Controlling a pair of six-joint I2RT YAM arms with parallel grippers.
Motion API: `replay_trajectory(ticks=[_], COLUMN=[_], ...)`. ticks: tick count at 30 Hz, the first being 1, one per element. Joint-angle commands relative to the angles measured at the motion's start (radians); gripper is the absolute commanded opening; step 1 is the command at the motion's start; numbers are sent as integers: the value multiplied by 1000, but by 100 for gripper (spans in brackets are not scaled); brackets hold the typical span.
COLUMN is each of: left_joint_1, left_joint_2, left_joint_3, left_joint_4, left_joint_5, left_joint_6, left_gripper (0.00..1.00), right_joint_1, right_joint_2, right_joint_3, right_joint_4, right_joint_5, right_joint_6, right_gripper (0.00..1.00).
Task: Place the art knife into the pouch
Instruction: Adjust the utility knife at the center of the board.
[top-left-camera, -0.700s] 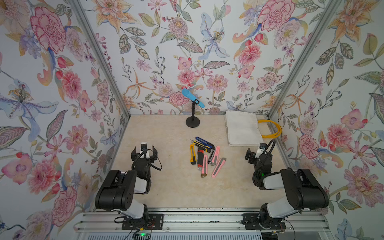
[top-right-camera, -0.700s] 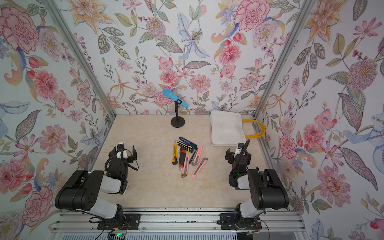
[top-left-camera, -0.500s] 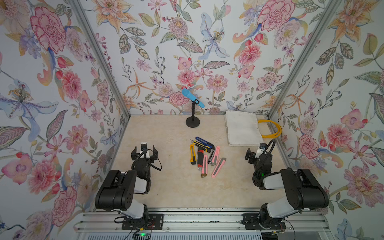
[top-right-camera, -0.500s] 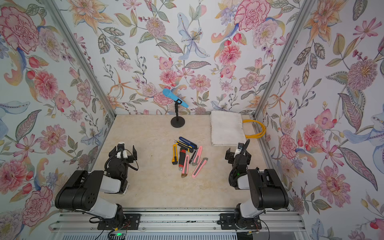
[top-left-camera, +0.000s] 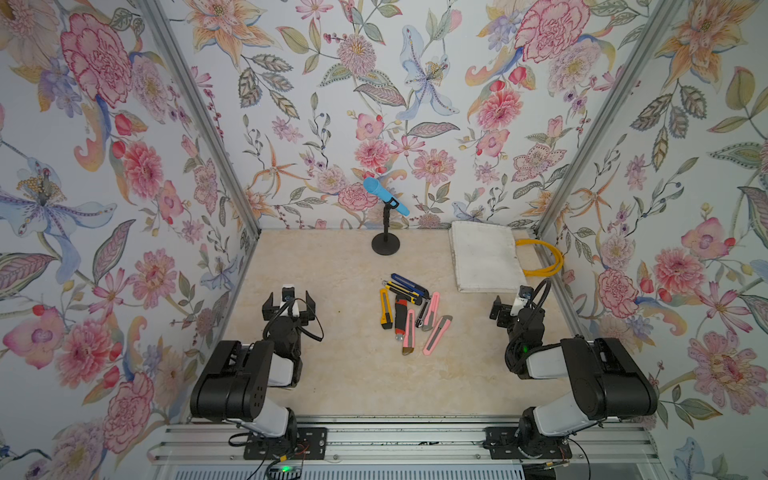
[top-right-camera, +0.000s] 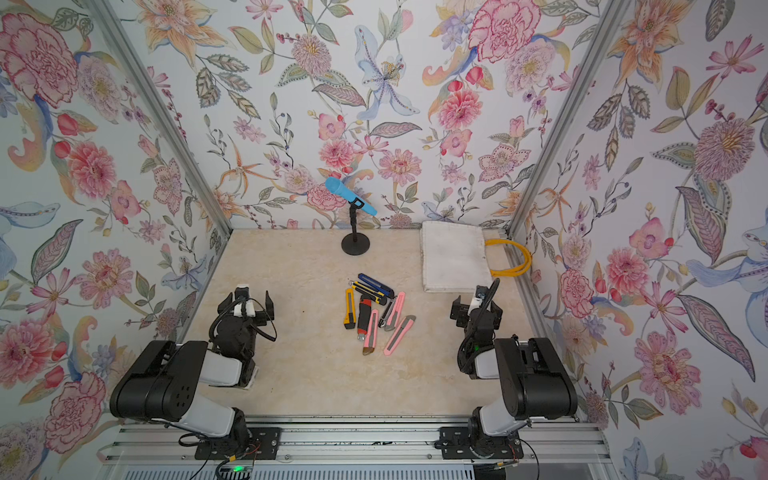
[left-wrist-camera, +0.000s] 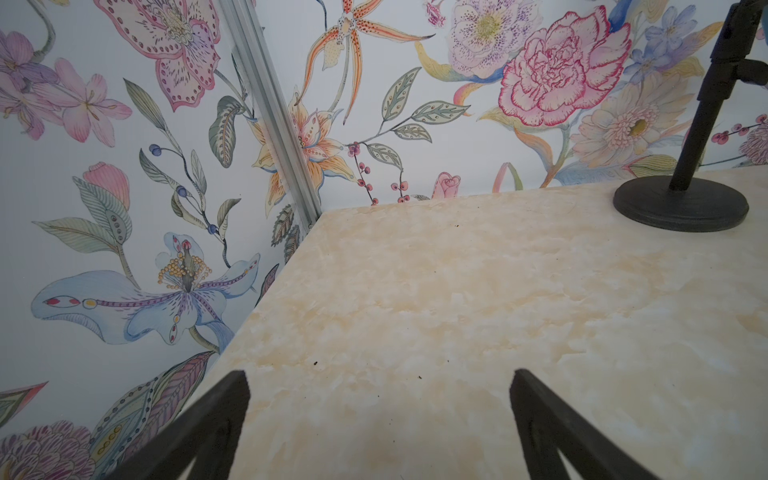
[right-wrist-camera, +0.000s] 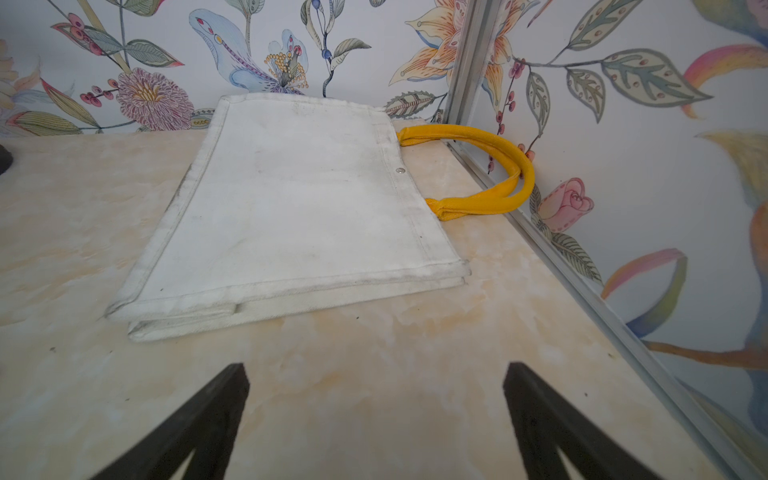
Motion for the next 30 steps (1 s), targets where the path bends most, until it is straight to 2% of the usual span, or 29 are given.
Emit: replay_trajectory(ticks=[1, 15, 20, 25, 28, 30], left_joint_1=[8, 8, 6, -22, -27, -28], left_joint_2=[11, 9, -32, -231, -380, -434], left_joint_3=[14, 13, 21, 15, 91, 178], left_joint_4=[43, 44, -1, -146, -363, -512], left_joint_5=[11, 8, -84, -130, -126, -77], left_joint_6=[19, 18, -9, 8, -56, -116], left_gripper=[100, 100, 100, 100, 100, 100], right_joint_1=[7, 7, 7, 52, 99, 110], right_joint_2=[10, 10, 3, -80, -164, -207], right_joint_3=[18, 19, 20, 97, 219, 296], right_joint_4=[52, 53, 53, -140, -401, -527], right_joint_5=[15, 16, 13, 15, -5, -32], right_joint_6=[-16, -16, -19, -82, -129, -74], right_gripper=[100, 100, 100, 100, 100, 100])
